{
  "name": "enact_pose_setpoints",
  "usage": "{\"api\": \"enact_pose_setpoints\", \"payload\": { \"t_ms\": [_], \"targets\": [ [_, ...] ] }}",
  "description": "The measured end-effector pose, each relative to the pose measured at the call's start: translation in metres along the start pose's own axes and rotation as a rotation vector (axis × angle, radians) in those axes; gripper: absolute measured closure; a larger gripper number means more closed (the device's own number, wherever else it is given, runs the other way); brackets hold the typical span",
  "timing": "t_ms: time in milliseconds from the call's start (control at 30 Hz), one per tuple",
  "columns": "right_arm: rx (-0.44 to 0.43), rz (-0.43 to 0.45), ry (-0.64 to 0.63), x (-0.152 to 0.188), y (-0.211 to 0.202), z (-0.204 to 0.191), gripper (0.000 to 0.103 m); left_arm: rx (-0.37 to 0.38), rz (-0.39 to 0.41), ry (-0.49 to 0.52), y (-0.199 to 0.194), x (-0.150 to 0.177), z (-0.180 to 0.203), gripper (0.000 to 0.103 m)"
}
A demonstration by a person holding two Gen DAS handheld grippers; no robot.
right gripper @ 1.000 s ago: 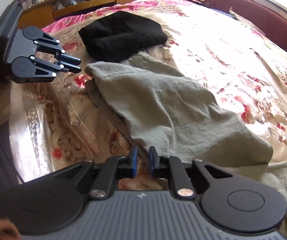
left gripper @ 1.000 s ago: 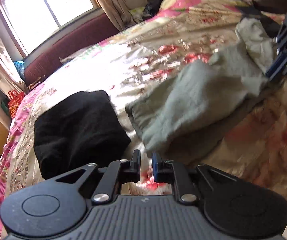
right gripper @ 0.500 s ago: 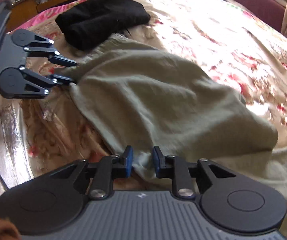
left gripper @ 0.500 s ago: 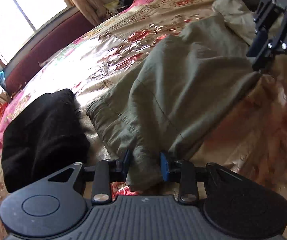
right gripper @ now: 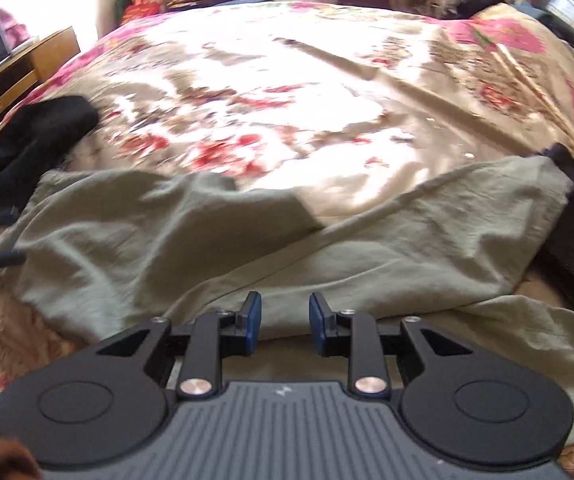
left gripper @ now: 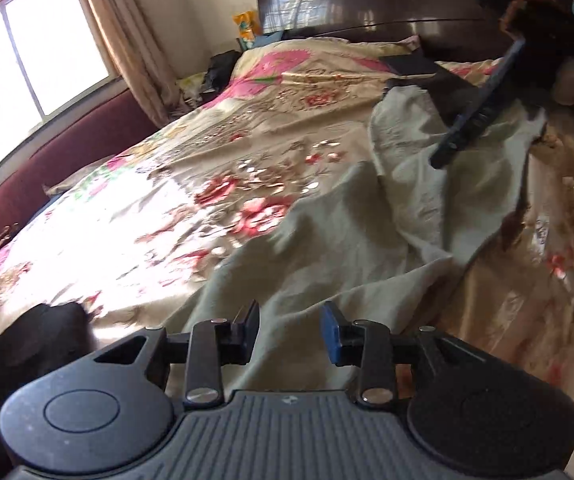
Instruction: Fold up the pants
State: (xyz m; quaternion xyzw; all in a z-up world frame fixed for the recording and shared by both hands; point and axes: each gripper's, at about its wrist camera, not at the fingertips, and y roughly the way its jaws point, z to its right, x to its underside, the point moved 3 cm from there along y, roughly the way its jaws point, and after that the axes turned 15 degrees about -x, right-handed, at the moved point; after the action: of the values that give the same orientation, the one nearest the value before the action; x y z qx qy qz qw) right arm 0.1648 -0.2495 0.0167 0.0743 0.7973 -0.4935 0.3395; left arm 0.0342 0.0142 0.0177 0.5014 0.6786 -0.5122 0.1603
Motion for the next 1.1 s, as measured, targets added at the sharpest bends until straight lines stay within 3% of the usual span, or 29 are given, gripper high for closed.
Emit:
{"api": "enact_pose_setpoints", "payload": {
  "t_ms": [33, 133, 333, 533, 600, 667, 700, 733, 767, 933, 1033, 1100],
  "targets": [
    [0.030, 0.018, 0.045, -0.008, -0.001, 0.019, 0.067, 0.027, 0.000, 0.002, 0.004, -0.003, 0.011, 0.054],
    [0.066, 0.076, 0.182, -0.033, 0.003, 0.067, 0.066, 0.129, 0.009, -0.009, 0.018, -0.021, 0.049, 0.054],
    [0.134, 0.177, 0.426, -0.087, 0.041, 0.147, 0.064, 0.209, -0.012, 0.001, 0.049, -0.046, 0.097, 0.054],
    [0.264, 0.114, 0.585, -0.097, 0.096, 0.189, 0.060, 0.231, -0.026, 0.004, 0.066, -0.051, 0.112, 0.054],
    [0.302, 0.126, 0.569, -0.097, 0.100, 0.192, 0.060, 0.235, -0.027, -0.001, 0.068, -0.050, 0.112, 0.054],
    [0.328, 0.132, 0.556, -0.100, 0.100, 0.196, 0.065, 0.240, -0.032, -0.011, 0.069, -0.048, 0.112, 0.054],
    [0.329, 0.131, 0.565, -0.099, 0.097, 0.199, 0.076, 0.241, -0.035, -0.015, 0.070, -0.048, 0.112, 0.054],
    [0.318, 0.130, 0.572, -0.100, 0.095, 0.202, 0.095, 0.241, -0.039, -0.018, 0.070, -0.047, 0.111, 0.054],
    [0.296, 0.129, 0.589, -0.098, 0.091, 0.206, 0.101, 0.239, -0.041, -0.020, 0.070, -0.047, 0.111, 0.054],
    [0.124, 0.267, 0.617, -0.099, 0.039, 0.202, 0.101, 0.216, -0.042, -0.012, 0.067, -0.049, 0.106, 0.054],
    [-0.050, 0.436, 0.639, -0.096, -0.026, 0.189, 0.101, 0.195, -0.030, 0.008, 0.064, -0.054, 0.105, 0.054],
    [-0.110, 0.535, 0.629, -0.086, -0.071, 0.180, 0.101, 0.186, -0.016, 0.021, 0.061, -0.059, 0.105, 0.054]
  ]
}}
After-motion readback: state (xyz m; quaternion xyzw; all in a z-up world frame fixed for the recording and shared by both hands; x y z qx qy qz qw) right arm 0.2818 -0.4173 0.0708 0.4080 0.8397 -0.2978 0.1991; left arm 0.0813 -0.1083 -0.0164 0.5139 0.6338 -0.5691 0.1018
